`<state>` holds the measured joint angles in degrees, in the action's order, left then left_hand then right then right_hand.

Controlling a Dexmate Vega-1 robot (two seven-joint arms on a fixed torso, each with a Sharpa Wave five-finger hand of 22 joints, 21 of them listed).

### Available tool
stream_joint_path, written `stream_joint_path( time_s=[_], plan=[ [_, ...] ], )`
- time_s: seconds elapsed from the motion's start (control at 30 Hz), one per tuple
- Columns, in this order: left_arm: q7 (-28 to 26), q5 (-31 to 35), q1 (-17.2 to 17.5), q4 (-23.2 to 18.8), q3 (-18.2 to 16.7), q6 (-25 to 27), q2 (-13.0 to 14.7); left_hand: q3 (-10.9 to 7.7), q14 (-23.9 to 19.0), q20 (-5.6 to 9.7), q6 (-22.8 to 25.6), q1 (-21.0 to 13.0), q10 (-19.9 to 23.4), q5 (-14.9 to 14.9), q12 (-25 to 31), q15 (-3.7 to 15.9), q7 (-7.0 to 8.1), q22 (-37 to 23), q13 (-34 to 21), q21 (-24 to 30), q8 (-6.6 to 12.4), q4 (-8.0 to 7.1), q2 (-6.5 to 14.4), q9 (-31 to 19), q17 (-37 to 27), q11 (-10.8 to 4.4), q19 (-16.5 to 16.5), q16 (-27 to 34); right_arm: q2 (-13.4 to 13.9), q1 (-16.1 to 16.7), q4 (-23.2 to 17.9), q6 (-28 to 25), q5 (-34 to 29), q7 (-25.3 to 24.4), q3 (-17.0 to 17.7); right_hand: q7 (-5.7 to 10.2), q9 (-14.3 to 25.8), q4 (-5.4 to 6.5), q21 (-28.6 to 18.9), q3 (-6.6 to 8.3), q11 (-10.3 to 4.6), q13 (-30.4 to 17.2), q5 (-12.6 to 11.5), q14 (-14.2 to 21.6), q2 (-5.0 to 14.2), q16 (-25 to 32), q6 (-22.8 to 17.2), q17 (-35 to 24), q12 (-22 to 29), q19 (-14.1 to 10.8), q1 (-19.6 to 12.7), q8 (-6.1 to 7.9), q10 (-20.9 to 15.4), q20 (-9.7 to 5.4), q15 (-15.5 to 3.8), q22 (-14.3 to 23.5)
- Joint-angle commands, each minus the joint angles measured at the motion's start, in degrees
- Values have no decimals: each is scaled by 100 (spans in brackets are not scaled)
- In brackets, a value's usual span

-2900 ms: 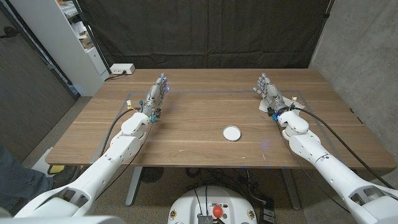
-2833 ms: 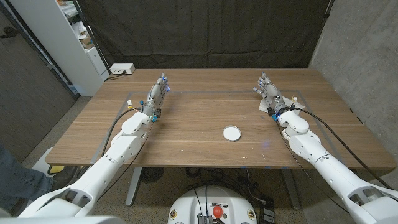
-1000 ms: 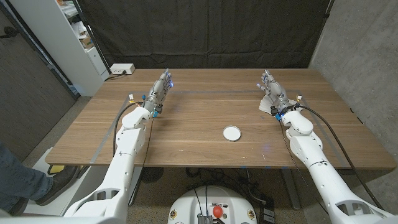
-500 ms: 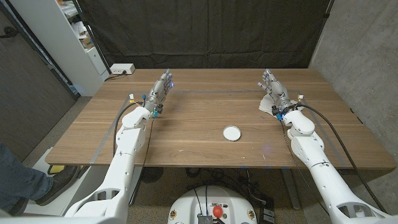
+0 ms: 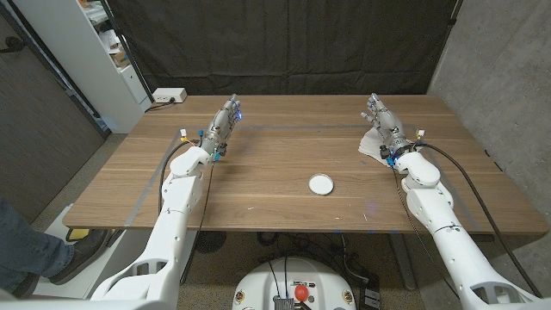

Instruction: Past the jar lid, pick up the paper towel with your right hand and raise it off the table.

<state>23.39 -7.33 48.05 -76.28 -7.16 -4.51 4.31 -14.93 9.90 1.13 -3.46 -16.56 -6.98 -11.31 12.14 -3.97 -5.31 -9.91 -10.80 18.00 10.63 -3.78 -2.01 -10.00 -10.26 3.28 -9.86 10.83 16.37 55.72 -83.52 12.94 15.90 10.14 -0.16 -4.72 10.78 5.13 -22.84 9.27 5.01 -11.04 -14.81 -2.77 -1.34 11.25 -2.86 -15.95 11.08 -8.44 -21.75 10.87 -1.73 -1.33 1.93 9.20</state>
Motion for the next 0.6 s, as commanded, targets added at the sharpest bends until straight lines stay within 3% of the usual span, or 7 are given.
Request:
stream_joint_path(
  time_s=[0.03, 0.6],
  plan=[
    [57, 1, -73, 60, 22, 25, -15, -2, 32, -9, 43, -11, 19, 7, 31, -12, 3, -16, -21, -21, 48, 29, 50, -19, -19, 13, -597, 25, 74, 31, -89, -6, -93, -54, 74, 6, 16, -31, 44, 28, 41, -9, -35, -39, 17, 27, 5, -3, 35, -51, -76, 39, 1, 17, 6, 26],
    [109, 11, -77, -24, 34, 70, -6, 7, 41, -52, 54, -11, 0, 12, 16, -2, 3, -18, -21, -82, 39, 47, 63, -19, -18, -1, -616, 16, 159, 108, -274, -35, -303, -213, 126, 36, 15, -53, 85, 30, 30, -8, -40, -31, 27, 30, -15, 23, 42, -68, -101, 46, -20, 19, 7, 26]
  ],
)
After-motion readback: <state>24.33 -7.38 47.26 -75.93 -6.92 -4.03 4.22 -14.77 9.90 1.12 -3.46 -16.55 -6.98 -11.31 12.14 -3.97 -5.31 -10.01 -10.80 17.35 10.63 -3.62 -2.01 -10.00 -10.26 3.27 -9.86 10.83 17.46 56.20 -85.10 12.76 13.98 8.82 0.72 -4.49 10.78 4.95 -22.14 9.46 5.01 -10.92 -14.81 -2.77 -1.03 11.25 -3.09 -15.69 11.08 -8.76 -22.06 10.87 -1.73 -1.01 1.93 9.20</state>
